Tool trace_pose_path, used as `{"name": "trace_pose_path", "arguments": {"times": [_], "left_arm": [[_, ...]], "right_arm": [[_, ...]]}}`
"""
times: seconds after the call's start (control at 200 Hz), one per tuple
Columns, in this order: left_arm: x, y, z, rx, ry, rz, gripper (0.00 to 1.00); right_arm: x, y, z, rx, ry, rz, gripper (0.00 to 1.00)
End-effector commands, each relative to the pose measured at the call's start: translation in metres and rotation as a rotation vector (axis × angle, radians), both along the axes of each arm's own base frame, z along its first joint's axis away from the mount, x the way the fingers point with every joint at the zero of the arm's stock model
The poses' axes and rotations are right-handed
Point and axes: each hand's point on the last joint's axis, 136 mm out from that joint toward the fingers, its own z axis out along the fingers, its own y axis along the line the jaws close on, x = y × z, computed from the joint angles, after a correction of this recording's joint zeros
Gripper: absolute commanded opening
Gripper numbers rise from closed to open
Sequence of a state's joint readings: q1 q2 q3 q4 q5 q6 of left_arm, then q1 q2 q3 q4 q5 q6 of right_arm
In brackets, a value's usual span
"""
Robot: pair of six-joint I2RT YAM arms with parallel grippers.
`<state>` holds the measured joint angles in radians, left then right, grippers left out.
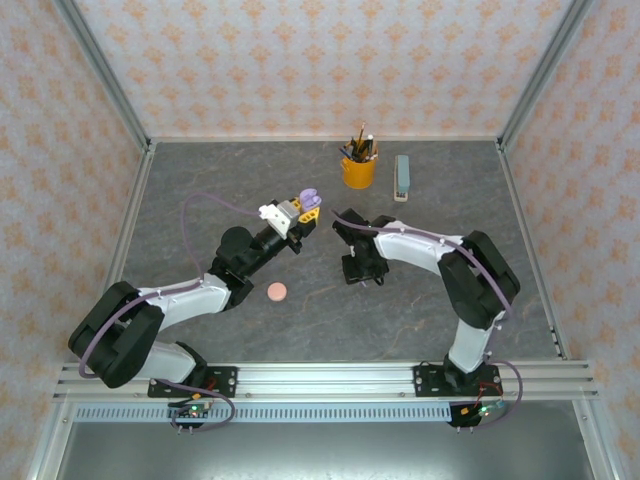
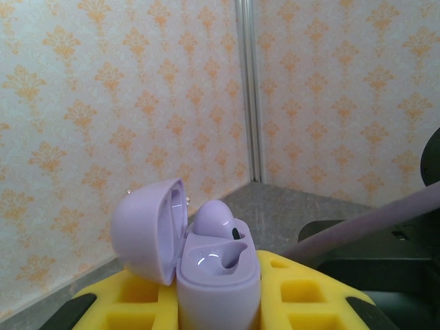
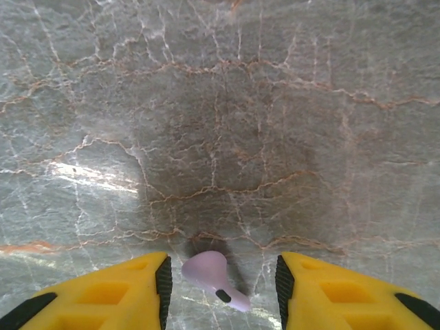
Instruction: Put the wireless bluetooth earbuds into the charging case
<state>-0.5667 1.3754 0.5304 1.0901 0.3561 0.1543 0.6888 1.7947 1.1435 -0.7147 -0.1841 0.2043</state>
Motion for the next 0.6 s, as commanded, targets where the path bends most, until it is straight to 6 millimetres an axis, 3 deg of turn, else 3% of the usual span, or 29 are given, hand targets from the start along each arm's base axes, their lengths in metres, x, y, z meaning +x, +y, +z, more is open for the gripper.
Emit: {"name": "trace_pose_path", "arguments": {"times": [0.0, 0.29, 0.596], "left_arm": [[0.0011, 0.0097, 0.0285, -0.057, -0.078, 0.03, 0.0], [0.0015, 0.0104, 0.0285, -0.059, -0.08, 0.033, 0.0], [0.0007, 0.0101, 0.0288, -0.061, -0.08, 0.03, 0.0]], "right_arm": [[0.0017, 0.0001, -0.0016, -0.02, 0.015, 0.024, 0.45], [0.0036, -0.002, -0.0102, -0.055, 0.028, 0.027, 0.42], [0.0017, -0.0079, -0.0084, -0.074, 0.033, -0.054, 0.25]]}}
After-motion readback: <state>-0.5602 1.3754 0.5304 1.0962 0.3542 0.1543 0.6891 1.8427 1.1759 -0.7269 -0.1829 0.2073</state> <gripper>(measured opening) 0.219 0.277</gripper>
